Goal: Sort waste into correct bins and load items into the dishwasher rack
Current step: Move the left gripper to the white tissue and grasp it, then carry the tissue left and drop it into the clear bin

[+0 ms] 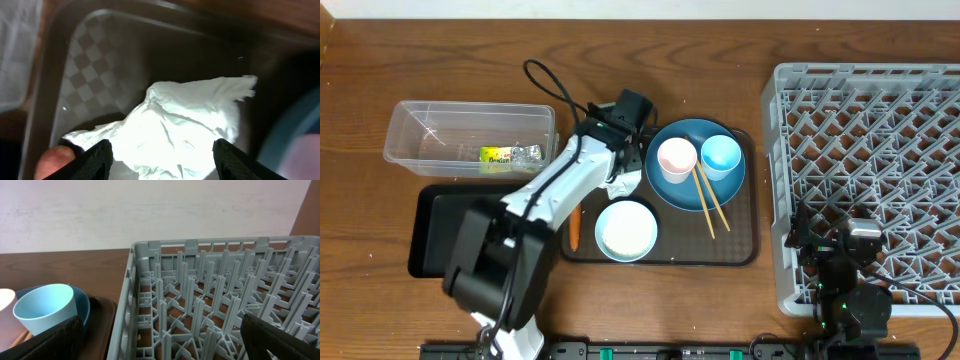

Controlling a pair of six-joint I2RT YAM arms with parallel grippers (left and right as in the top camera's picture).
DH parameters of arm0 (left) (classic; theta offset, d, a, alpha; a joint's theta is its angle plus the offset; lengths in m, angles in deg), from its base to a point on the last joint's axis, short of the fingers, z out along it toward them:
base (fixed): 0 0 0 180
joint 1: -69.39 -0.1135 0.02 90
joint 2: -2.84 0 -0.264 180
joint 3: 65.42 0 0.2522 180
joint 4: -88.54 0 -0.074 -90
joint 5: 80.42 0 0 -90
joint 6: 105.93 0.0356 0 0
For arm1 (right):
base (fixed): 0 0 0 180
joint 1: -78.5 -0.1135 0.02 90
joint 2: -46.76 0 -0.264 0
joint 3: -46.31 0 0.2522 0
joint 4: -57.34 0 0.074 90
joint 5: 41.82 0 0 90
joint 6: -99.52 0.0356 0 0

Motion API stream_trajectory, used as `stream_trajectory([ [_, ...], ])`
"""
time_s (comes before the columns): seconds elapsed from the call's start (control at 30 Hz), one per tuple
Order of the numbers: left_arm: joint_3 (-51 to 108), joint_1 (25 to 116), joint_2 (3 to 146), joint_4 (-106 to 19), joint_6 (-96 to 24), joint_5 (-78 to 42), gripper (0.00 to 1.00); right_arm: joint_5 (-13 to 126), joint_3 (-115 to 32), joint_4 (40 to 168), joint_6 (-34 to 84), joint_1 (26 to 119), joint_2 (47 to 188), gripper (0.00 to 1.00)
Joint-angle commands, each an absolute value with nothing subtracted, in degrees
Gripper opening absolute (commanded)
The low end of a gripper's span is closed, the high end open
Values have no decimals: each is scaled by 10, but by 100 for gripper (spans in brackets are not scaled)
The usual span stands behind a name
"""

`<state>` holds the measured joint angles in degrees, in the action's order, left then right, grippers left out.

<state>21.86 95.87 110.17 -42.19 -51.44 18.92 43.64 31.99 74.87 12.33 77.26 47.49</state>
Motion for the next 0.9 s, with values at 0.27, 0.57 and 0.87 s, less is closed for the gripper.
stream_trajectory([
  [0.27,212,960,1169,-442,-565,190,67,437,322,749,127,774,472,99],
  [0.57,212,960,1180,-442,-583,190,46,437,322,749,127,774,472,99],
  [0.87,214,959,1178,-478,-611,168,6,437,322,749,127,774,472,99],
])
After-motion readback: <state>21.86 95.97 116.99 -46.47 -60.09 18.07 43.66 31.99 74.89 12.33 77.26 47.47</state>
